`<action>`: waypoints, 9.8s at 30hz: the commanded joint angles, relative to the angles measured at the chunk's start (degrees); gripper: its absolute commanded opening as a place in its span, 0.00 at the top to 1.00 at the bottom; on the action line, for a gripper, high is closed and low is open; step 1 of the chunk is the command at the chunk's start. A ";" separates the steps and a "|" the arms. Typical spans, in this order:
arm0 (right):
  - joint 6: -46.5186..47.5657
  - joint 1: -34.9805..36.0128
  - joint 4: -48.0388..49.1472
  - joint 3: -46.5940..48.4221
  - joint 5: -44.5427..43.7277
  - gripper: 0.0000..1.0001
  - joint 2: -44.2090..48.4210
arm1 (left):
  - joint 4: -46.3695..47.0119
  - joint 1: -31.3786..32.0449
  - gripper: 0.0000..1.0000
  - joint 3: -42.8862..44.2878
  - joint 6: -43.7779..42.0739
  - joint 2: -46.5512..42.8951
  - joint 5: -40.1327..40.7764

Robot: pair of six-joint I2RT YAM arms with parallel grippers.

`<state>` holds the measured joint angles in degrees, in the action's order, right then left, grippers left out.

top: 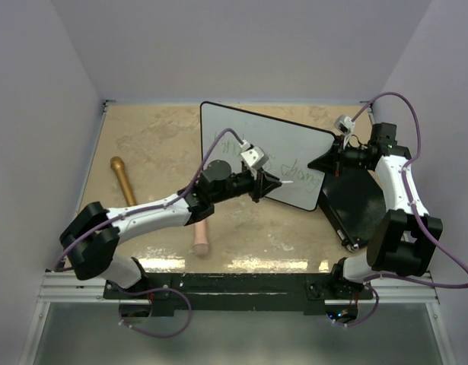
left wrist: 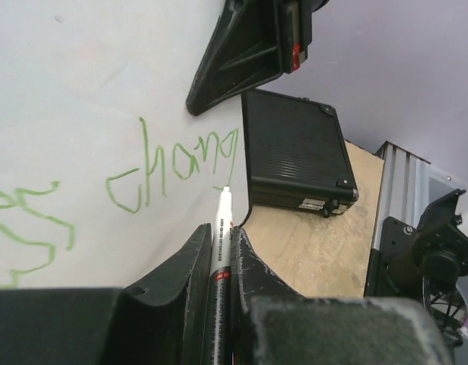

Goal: Write a sentence on the whiteboard
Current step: Write on the whiteboard at the center of the board.

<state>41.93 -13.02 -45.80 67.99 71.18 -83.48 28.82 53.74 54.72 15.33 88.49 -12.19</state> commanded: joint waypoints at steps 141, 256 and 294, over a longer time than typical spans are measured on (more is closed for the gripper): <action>11.59 0.18 -8.16 1.89 -6.40 1.00 5.88 | 23.74 -17.96 1.00 -48.83 6.29 -39.80 3.57; 5.00 0.27 -2.89 0.22 -7.90 1.00 5.44 | 43.52 -33.61 1.00 -32.75 6.20 2.04 1.82; 4.91 0.27 -2.80 0.04 -7.81 1.00 5.52 | 45.01 -33.70 1.00 -31.25 7.96 2.30 -2.32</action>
<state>46.02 -12.80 -49.87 68.10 68.05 -78.70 69.23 20.51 22.28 23.42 92.42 -14.39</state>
